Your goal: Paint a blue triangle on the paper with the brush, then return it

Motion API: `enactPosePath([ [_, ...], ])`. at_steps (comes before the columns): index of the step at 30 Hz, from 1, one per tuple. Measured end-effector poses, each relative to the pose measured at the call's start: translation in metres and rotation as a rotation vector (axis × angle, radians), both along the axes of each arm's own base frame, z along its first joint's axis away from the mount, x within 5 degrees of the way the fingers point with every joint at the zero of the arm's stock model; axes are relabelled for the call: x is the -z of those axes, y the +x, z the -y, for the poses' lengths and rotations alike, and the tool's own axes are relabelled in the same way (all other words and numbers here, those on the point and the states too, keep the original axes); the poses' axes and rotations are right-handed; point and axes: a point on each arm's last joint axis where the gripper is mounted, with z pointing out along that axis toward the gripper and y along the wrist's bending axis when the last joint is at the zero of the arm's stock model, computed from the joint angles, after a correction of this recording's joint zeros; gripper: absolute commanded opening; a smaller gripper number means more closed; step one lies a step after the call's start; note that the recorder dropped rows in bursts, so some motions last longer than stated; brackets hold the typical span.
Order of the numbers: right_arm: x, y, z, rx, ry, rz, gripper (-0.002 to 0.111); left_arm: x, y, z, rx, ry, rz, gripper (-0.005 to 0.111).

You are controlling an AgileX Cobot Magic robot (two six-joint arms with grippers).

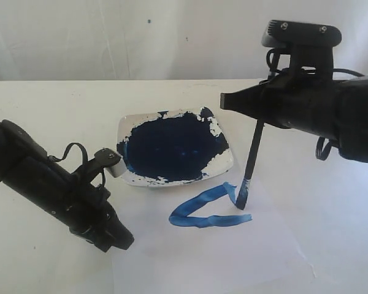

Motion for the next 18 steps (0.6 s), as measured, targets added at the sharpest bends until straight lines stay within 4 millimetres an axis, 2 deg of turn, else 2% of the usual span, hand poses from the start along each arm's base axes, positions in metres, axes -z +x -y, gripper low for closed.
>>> enactPosePath([
  [9, -0.014, -0.007, 0.006, -0.006, 0.001, 0.036, 0.000, 0.000, 0.000, 0.000, 0.000, 0.000, 0.000, 0.000],
  [18, -0.013, -0.008, 0.007, 0.012, 0.033, 0.022, 0.000, 0.000, 0.000, 0.000, 0.003, -0.003, -0.004, 0.000],
])
